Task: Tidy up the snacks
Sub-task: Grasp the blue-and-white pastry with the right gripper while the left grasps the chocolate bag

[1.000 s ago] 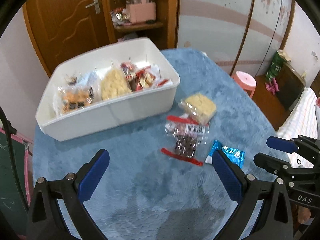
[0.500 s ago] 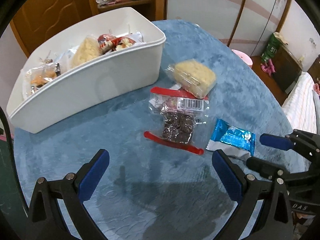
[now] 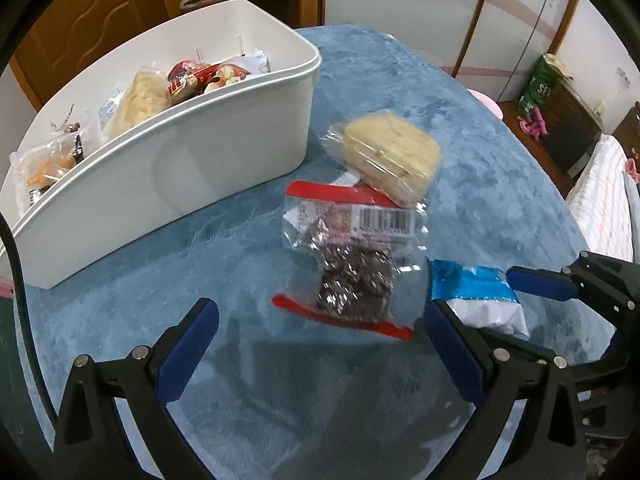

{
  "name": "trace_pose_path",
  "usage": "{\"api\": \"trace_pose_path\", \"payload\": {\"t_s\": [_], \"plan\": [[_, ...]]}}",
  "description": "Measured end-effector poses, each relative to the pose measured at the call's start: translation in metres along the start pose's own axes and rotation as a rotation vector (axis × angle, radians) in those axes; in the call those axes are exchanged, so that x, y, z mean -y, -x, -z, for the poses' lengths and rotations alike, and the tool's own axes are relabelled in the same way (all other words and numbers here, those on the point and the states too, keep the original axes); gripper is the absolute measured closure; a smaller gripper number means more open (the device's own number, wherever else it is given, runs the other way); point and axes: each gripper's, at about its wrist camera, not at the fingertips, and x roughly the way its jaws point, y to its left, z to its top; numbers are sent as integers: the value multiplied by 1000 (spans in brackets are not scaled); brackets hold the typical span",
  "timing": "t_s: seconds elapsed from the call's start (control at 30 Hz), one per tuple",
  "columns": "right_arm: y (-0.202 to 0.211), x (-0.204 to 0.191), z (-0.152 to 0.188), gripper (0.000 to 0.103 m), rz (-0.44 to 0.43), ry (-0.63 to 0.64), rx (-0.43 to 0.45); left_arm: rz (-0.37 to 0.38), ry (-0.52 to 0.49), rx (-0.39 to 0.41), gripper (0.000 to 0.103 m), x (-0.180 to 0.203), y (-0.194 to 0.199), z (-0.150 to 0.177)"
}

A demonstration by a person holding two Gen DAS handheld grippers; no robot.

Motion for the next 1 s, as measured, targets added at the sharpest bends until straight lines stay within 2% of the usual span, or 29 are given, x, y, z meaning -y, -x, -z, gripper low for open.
{"api": "trace_pose_path", "payload": {"t_s": [0.27,0.37,0.43,0.7,0.83,1.0], "plan": [[-13,-16,-6,47,46,108,20,19,40,-33,1,-9,-22,-19],[-16,-22,-2,55,88,134,32,29,46,-35,1,-6,-29,-26],[-13,-19,-2,59,75,114,33,35,43,-39,1,-4,-32,-27],[9,10,16,60,92,-39,28,44,-3,-58,1,22,-49,-31],[14,15,19,60,84,-84,27,-16,-54,-52,5,38,-58,-31],[15,16,23,60,85,-111,30,-10,-71,-35,37,55,-50,-34]]}}
